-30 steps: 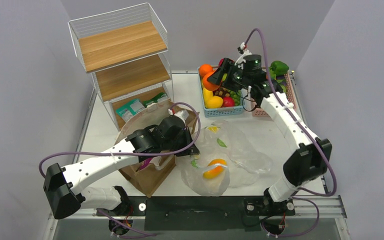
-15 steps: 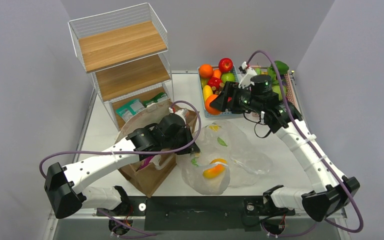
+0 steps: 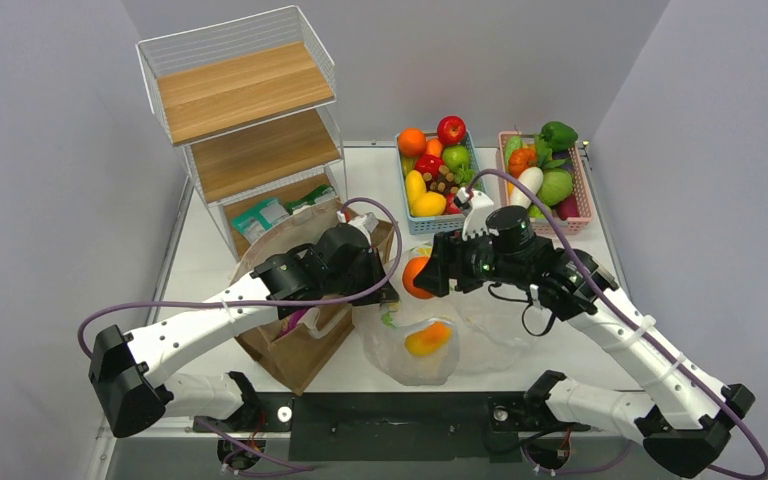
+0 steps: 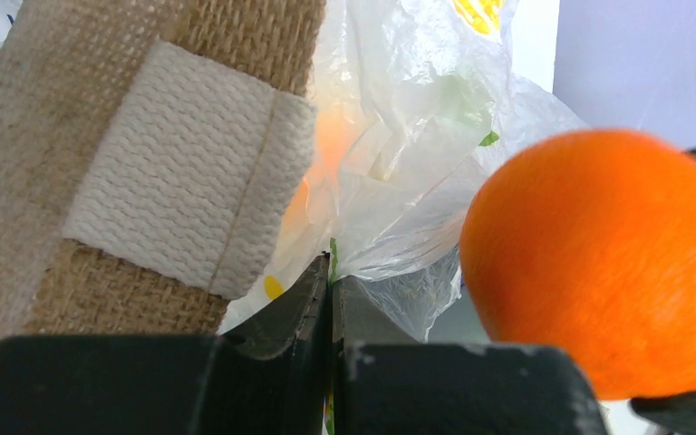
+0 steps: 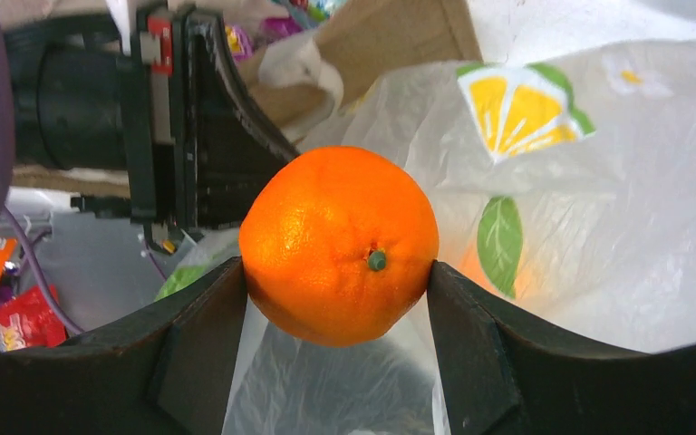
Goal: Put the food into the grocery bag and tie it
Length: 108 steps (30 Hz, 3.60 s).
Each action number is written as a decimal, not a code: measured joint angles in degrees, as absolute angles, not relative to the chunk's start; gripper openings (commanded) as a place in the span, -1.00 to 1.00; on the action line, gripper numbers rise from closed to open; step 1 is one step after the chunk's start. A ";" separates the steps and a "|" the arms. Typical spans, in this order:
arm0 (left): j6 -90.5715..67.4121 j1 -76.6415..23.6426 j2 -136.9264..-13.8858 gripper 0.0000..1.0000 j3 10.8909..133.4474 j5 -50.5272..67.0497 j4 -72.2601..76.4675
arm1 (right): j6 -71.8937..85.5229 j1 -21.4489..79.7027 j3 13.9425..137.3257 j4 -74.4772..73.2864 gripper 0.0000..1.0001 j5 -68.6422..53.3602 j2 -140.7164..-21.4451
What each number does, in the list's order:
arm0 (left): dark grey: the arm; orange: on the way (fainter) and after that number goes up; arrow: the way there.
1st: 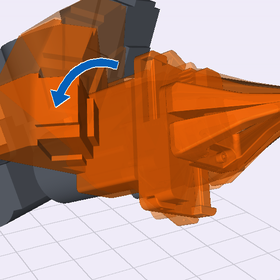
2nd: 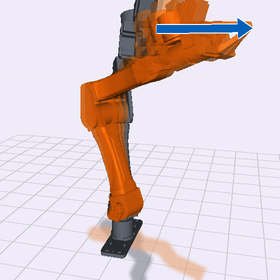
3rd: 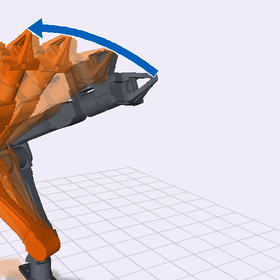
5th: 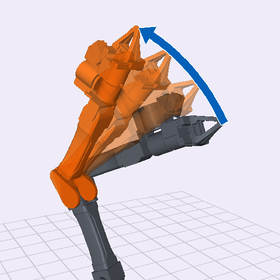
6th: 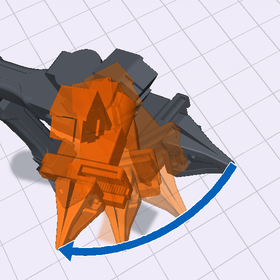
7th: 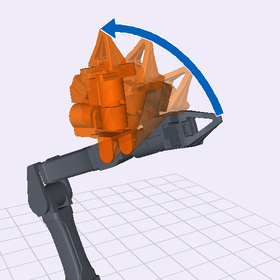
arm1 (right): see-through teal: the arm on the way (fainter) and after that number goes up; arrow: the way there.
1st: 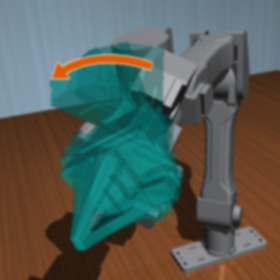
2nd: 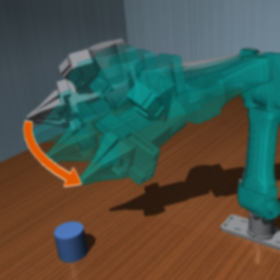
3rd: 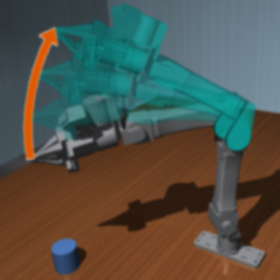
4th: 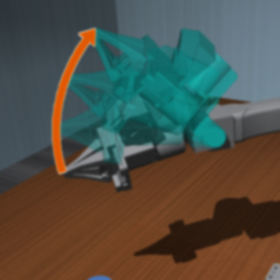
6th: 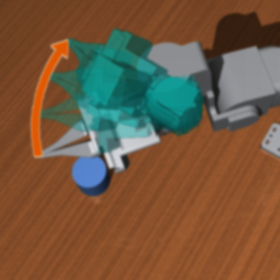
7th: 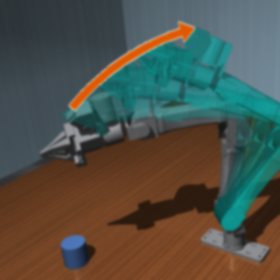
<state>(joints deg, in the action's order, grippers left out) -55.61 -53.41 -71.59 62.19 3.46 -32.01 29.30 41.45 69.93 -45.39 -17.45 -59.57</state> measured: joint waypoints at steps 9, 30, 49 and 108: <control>-54.78 -52.99 -71.96 -1.00 62.67 3.49 -32.03 | 28.91 49.17 68.38 -50.48 -0.25 -13.10 -56.55; -54.54 -52.66 -72.07 -1.00 62.96 3.49 -32.01 | 26.92 54.11 70.46 -54.24 0.89 -3.70 -58.00; -51.79 -50.52 -80.71 -1.00 71.66 4.36 -30.41 | 30.04 54.11 69.25 -67.77 0.94 11.05 -49.06; -39.92 -43.03 -97.38 0.09 104.42 11.73 -45.12 | 32.99 54.11 62.96 -58.63 -1.00 3.68 -42.92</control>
<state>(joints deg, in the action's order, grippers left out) -39.92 -43.03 -97.38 104.42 11.73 -45.12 32.99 54.11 62.96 -58.63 3.68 -42.92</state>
